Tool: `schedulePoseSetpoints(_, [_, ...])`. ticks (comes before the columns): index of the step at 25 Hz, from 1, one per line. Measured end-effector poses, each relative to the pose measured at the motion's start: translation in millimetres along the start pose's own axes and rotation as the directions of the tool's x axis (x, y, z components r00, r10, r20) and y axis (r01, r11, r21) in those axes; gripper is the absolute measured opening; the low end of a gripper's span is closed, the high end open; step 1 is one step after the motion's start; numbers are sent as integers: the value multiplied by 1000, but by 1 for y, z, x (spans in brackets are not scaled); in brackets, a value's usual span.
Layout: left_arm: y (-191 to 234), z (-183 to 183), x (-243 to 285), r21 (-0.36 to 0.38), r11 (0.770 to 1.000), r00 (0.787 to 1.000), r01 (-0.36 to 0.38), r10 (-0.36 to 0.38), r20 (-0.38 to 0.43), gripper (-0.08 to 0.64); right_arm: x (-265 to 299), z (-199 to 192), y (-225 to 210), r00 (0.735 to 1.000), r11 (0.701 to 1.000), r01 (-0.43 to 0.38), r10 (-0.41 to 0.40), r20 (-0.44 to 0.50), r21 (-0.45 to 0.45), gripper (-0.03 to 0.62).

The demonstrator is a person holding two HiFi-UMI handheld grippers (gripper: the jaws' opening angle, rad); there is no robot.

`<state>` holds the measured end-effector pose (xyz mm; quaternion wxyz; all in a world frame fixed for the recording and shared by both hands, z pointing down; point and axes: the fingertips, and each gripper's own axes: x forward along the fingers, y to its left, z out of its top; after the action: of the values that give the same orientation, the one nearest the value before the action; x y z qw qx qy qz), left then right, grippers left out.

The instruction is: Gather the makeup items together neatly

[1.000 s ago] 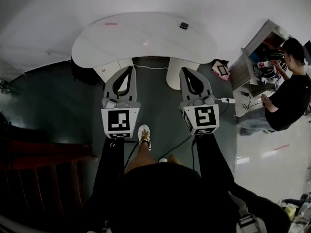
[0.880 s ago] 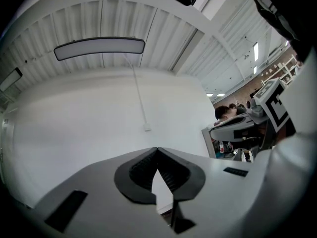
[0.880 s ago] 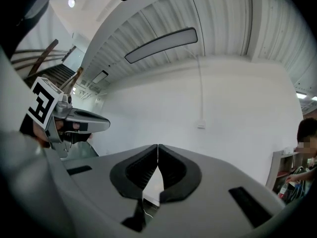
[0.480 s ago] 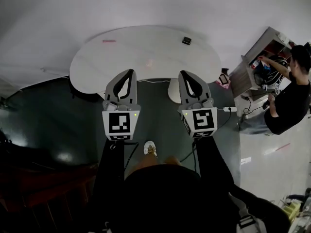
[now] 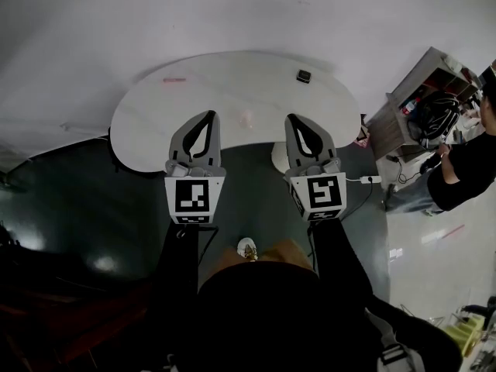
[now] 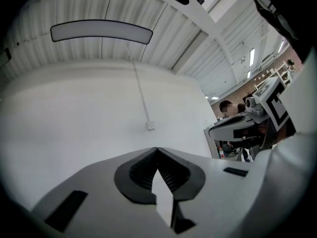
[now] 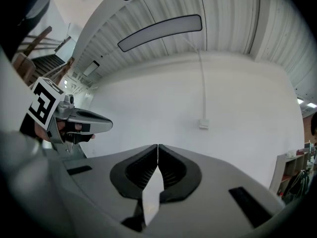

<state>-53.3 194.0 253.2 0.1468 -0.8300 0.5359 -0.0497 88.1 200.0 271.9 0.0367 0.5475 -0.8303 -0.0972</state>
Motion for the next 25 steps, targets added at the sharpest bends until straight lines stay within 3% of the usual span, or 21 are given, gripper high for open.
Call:
schedulePoseSetpoints(12, [18, -25, 35, -18, 1000, 1000, 9, -9, -17, 15, 47, -22, -5, 999, 999, -28, 29, -29, 18, 28])
schedulePoseSetpoints(25, [55, -59, 125, 3, 1000, 998, -17, 17, -62, 15, 155, -42, -44, 997, 994, -75, 76, -13, 79, 28])
